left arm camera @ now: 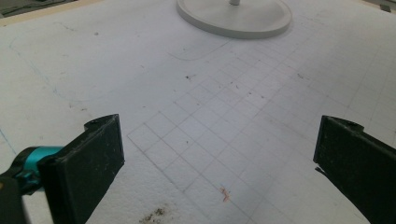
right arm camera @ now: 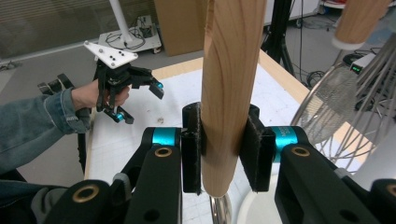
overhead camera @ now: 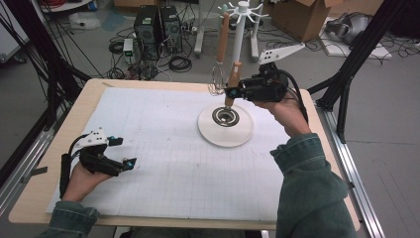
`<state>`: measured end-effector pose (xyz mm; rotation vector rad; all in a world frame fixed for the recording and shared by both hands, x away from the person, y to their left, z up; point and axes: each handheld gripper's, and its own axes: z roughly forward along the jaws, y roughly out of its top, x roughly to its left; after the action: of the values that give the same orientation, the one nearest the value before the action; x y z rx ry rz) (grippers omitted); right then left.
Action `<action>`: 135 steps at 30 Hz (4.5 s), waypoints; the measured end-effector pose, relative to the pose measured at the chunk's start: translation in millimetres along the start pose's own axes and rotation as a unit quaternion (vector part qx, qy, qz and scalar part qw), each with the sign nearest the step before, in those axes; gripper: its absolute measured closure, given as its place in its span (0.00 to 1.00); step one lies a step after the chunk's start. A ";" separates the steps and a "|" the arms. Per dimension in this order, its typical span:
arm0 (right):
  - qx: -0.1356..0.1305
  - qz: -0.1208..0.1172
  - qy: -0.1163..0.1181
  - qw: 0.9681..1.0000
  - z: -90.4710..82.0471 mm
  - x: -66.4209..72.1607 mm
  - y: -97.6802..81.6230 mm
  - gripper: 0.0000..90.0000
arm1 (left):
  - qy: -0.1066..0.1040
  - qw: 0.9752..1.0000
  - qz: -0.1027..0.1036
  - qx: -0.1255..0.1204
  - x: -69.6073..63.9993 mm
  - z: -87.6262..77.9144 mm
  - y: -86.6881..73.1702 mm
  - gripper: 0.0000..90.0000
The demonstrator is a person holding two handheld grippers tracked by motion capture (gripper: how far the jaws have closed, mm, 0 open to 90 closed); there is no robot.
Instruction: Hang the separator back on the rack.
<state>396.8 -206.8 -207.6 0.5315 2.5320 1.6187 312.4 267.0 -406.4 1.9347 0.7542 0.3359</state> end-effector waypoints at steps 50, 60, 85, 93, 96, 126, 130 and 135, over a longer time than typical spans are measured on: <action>0.014 0.004 -0.030 0.999 -10.8 -25.7 75.5 0.80 | 0.010 1.000 0.005 -0.020 0.5 -12.7 5.2 0.02; 0.021 0.022 -0.048 0.998 -11.2 -35.5 79.7 0.80 | 0.007 1.000 0.004 -0.024 1.6 -16.5 5.4 0.02; -0.037 0.039 -0.081 0.995 -22.0 -33.4 53.8 0.68 | 0.010 1.000 0.004 -0.025 1.8 -19.6 5.6 0.02; -0.063 0.042 -0.100 0.992 -32.6 -27.4 41.6 0.51 | 0.009 1.000 0.002 -0.025 1.6 -19.6 5.2 0.02; -0.066 0.046 -0.106 0.991 -33.6 -26.8 34.8 0.46 | 0.009 1.000 0.000 -0.024 2.1 -19.3 4.4 0.02; -0.085 0.078 -0.138 0.984 -27.7 -18.9 -50.6 0.19 | 0.005 1.000 -0.005 -0.016 1.0 -11.0 2.0 0.02; -0.075 0.075 -0.151 0.983 -25.1 -17.6 -60.9 0.17 | 0.002 1.000 -0.007 -0.015 2.0 -9.8 0.8 0.02; -0.068 0.077 -0.158 0.982 -19.2 -15.2 -76.5 0.13 | 0.000 1.000 -0.008 -0.014 1.9 -8.7 0.3 0.02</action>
<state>387.6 -257.4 -269.3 0.9093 2.1815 1.5904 309.3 274.3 -402.2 1.9013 0.7600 0.3352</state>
